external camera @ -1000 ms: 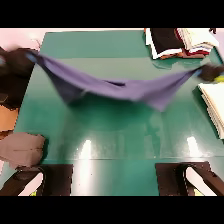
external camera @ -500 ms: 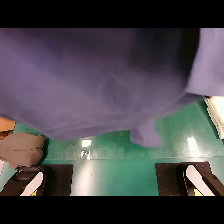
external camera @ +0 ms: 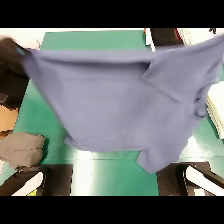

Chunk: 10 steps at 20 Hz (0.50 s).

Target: Fold the shirts.

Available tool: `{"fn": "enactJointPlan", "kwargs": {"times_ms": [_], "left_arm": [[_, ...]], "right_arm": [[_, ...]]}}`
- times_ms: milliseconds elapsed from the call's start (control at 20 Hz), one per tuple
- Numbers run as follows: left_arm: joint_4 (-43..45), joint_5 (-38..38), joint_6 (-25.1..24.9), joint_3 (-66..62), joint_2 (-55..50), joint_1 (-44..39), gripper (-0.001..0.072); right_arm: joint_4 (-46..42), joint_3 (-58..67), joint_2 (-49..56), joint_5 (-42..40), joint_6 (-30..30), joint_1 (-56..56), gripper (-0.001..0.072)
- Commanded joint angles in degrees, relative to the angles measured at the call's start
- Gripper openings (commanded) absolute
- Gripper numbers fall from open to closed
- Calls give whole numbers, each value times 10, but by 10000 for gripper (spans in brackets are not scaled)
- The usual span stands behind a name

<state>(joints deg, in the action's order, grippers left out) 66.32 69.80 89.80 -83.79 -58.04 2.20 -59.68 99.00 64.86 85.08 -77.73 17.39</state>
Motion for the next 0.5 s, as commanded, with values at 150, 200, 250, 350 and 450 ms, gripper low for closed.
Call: {"fn": "enactJointPlan", "kwargs": {"times_ms": [150,200,250,350,450], "left_arm": [[-34,-126,-25,99,-202,0,23],[-48,-163,-40,97,-226,0,23],[-57,-183,-49,88,-246,0,23],[-57,-194,-49,54,-277,3,23],[-59,-193,-48,22,-284,9,23]], "right_arm": [[-83,-99,217,-69,-19,-90,13],[-78,-82,250,-87,-23,-89,13],[-72,-57,279,-99,-24,-89,13],[-73,7,323,-111,-24,-89,13],[-75,67,342,-113,-23,-88,13]]}}
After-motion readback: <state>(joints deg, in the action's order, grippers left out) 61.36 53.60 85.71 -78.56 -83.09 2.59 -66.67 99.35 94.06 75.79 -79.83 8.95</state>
